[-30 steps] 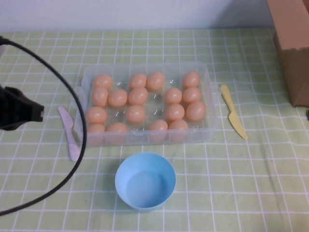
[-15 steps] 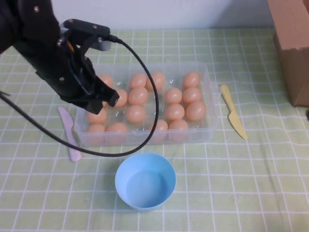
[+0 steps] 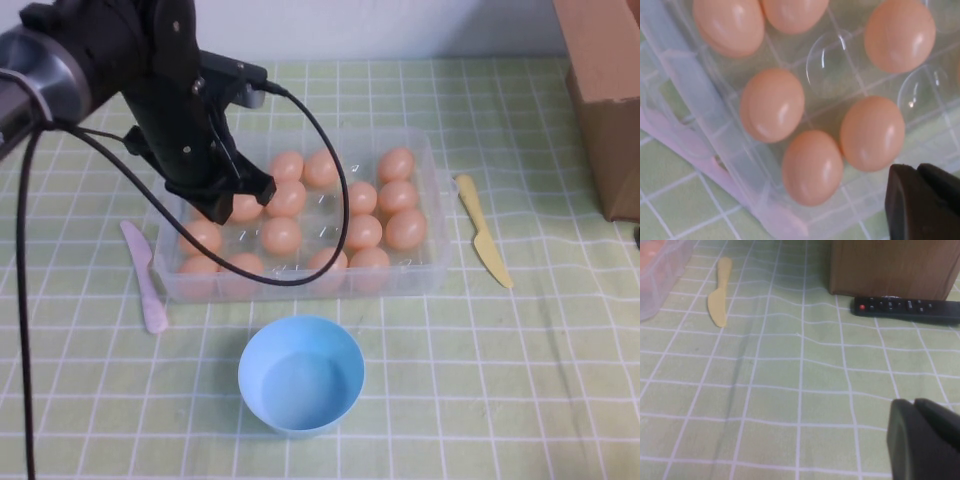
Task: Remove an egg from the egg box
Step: Pick up the egg from the plastic box
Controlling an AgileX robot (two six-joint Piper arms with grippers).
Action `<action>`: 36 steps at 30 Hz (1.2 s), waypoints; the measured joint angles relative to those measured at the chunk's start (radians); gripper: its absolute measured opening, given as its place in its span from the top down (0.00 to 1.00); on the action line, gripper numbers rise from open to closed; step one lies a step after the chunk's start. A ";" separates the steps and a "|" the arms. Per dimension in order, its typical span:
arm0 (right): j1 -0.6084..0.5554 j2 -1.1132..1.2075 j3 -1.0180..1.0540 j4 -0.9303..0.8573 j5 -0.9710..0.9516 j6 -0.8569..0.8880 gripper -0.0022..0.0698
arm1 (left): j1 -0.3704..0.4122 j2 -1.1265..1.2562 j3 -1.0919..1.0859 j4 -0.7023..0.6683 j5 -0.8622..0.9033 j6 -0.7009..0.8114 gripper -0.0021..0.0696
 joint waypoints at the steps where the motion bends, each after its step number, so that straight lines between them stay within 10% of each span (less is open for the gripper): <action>1: 0.000 0.000 0.000 0.000 0.000 0.000 0.99 | -0.002 0.009 -0.001 0.003 0.000 0.016 0.97; 13: 0.000 0.000 0.000 0.000 0.000 0.000 0.99 | -0.006 0.091 -0.008 0.117 -0.002 0.096 0.38; 36: 0.000 0.000 0.000 0.000 0.000 0.000 0.99 | -0.006 0.159 -0.009 0.222 -0.117 0.095 0.34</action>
